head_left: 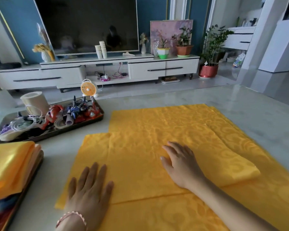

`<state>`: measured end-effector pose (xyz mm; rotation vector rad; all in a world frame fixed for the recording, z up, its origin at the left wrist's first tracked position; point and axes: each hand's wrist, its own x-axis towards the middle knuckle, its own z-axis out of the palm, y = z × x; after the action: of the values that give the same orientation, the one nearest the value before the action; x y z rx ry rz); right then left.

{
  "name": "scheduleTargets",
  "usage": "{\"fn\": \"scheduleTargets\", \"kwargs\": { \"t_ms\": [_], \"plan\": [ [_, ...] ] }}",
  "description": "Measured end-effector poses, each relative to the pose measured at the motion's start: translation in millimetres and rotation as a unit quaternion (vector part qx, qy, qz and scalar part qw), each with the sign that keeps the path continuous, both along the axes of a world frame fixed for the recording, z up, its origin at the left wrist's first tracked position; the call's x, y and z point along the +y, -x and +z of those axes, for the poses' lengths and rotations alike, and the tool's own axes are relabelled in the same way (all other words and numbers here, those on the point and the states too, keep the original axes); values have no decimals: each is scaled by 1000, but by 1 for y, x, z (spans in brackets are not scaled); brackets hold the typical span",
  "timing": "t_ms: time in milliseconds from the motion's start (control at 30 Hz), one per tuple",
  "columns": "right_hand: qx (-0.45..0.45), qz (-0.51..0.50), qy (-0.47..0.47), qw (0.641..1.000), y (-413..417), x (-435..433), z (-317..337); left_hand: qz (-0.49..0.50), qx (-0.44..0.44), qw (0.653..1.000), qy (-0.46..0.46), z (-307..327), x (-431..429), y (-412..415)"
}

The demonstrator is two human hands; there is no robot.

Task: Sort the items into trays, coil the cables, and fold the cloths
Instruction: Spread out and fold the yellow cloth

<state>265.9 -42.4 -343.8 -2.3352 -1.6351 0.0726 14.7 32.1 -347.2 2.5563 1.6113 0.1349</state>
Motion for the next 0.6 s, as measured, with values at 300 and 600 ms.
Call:
{"fn": "scheduleTargets", "kwargs": {
  "t_ms": [300,600],
  "plan": [
    [-108,-69,-60,990,21,-10,11,290,-160,944,-1,9,-16,46],
    [28,132,-66,989,55,-28,6,290,-69,952,65,24,-3,43]
  ]
}}
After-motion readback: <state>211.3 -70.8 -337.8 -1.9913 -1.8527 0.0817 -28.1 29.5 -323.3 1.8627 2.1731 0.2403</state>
